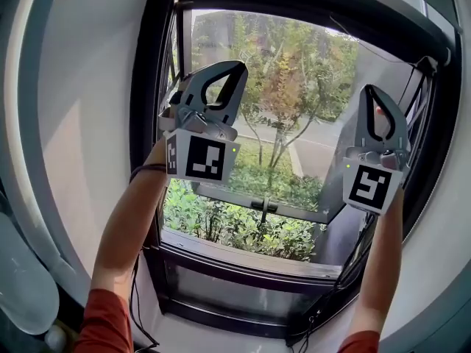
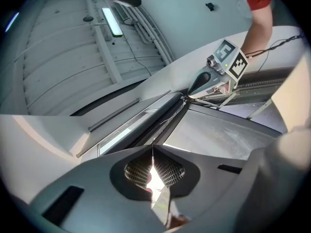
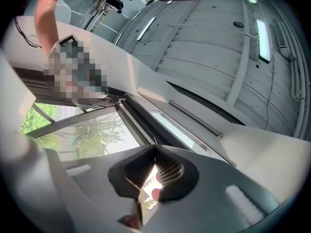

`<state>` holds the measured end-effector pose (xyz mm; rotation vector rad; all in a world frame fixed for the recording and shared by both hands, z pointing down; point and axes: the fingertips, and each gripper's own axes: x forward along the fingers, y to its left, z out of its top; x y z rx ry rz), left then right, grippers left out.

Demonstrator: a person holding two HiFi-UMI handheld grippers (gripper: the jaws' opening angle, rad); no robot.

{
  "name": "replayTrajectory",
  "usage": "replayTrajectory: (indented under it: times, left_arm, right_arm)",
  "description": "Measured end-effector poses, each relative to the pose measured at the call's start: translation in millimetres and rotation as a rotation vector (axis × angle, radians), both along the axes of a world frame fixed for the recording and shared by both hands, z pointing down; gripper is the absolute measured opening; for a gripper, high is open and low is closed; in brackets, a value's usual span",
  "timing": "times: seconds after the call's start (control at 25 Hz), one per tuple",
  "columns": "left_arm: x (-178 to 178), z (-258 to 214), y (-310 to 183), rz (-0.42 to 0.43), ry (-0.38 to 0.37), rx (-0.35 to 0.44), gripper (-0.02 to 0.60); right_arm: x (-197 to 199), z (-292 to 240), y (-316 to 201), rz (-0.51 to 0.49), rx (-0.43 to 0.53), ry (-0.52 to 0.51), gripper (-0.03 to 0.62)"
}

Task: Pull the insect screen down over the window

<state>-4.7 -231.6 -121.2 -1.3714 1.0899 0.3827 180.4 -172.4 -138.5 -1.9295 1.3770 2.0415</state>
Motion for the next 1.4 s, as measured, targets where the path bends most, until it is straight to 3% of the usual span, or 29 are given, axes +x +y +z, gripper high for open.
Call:
replayTrajectory:
  times: [0.24,0.52,0.8,1.04,1.24,1.4]
  left_arm:
    - [2.2,-34.9,-11.8,-0.148,-0.065,0.025,0.006]
    - [-0.5,-78.3,-10.8,-0.244,-0.092,0.055,0.006]
    - [0.5,-108.7,-24.8,-0.361,-0.131,0.038,0.006]
    - [-6.0,-131.4,-40.4,-0.459,-0.156,-0.027,0.008]
    - [-8.9,-135.5,-58.8,-0.545,-0.225,-0.098,0.094]
    - [-10.1,-136.8,-71.8,-0.612,-0.264,-0.126,0.124]
  right_arm:
    - [5.9,-38.2,-12.1,0.08,-0.018,0.055,0.011]
    - [15.1,-74.4,-25.7,0.2,-0.049,0.077,0.011]
    - [25.8,-102.2,-44.2,0.325,-0.102,0.103,0.012]
    - [47.3,-118.2,-56.7,0.423,-0.183,0.086,0.031]
    - [63.1,-119.9,-65.1,0.477,-0.259,0.091,0.081]
    - [71.9,-120.9,-69.9,0.541,-0.281,0.119,0.12]
